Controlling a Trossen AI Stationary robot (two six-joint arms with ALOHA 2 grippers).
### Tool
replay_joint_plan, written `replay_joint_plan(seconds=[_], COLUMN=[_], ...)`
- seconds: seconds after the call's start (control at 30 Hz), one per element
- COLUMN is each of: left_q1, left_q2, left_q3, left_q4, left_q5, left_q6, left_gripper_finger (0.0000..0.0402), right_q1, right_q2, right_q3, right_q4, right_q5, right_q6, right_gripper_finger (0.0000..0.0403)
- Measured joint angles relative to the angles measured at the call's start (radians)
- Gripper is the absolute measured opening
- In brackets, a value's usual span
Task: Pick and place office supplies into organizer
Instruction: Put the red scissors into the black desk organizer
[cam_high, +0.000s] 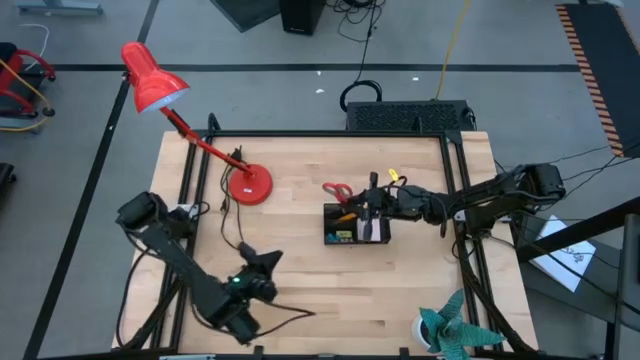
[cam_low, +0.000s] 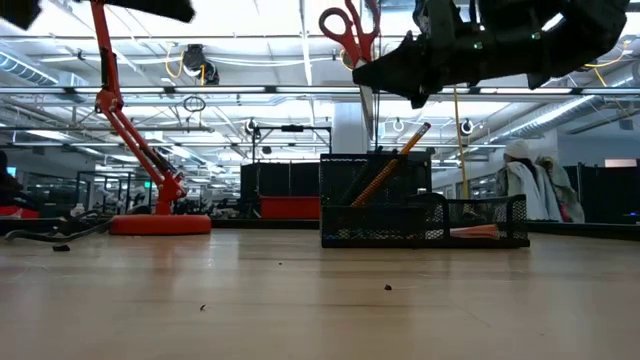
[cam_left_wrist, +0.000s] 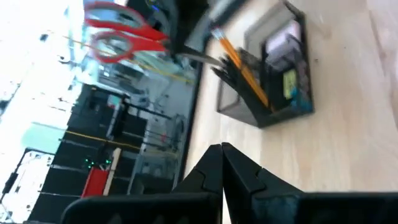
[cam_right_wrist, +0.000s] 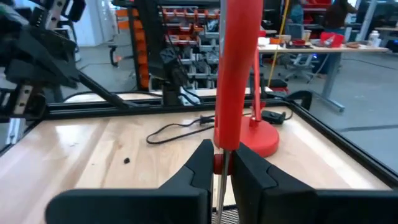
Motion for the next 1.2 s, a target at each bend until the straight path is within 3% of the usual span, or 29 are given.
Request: replay_joint_plan(seconds=[0.13,0.3,0.4,0.57,0.73,1.2], left_q1=[-0.049,-0.058,-0.062,-0.053,-0.054,-0.038], left_q2=[-0.069,-0.185,-0.255,-0.361,-0.399,-0.396], left_q3=[-0.109,-0.218,-0.267,-0.344,-0.414,-0.438], left_q4=[0.028,0.132,0.291,0.628,0.871,0.885], left_q5=[-0.088,-0.088,-0.046,0.168,0.209,0.211], left_q6=[-0.109,-0.063,0.101,0.452,0.638,0.645], left_gripper_finger=[0.0003,0.0002,0.0002,0.0002,0.0003,0.0003], right_q1=[-0.036,-0.070,-0.073,-0.074,-0.075,-0.062], right_q2=[0.029,0.124,0.181,0.259,0.289,0.283], right_q3=[0.000,0.000,0.000,0.000,0.003,0.003], right_q4=[0.015,0.071,0.141,0.273,0.290,0.182], right_q5=[-0.056,-0.079,-0.081,-0.132,-0.125,-0.071], right_q6=[-0.009,-0.031,-0.066,-0.085,-0.088,-0.069], right_gripper_finger=[0.0023,0.0023,0.0023,0.0023,0.0023,0.0023])
